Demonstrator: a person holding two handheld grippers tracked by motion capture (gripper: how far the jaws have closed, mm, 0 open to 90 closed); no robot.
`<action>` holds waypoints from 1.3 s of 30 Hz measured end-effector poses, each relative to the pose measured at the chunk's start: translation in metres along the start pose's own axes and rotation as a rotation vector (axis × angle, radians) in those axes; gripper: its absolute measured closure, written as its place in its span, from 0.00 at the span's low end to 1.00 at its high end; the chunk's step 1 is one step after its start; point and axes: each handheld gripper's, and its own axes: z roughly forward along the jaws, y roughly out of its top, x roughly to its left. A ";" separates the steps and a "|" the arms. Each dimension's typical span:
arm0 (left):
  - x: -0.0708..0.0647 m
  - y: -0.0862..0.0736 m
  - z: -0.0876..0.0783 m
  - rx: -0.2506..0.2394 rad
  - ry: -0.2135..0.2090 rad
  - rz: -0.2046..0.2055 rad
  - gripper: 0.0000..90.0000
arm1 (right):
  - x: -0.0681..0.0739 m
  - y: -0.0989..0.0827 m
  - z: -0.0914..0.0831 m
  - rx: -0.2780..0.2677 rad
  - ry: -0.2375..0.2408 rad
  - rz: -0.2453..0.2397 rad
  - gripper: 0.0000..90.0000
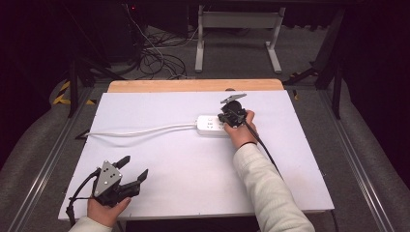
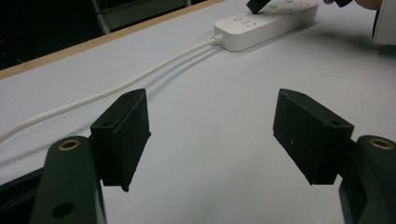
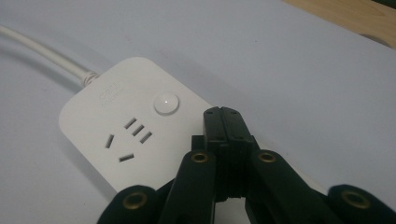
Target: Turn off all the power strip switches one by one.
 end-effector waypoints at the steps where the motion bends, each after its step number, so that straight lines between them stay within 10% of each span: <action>1: 0.000 0.000 0.000 0.001 -0.002 0.001 0.31 | 0.000 0.000 0.001 0.005 -0.001 0.001 1.00; 8: 0.001 0.000 0.000 -0.003 0.003 -0.008 0.31 | 0.003 0.004 -0.004 -0.010 -0.031 -0.033 1.00; 12: 0.001 0.000 0.002 0.001 0.002 -0.013 0.31 | 0.002 0.013 -0.025 -0.152 0.054 0.025 1.00; 24: 0.000 0.000 0.001 -0.001 0.002 -0.011 0.31 | 0.014 0.015 -0.023 -0.125 0.046 -0.063 1.00; 39: 0.001 0.000 0.001 -0.003 0.004 0.000 0.31 | 0.025 0.014 0.005 -0.090 0.080 -0.050 1.00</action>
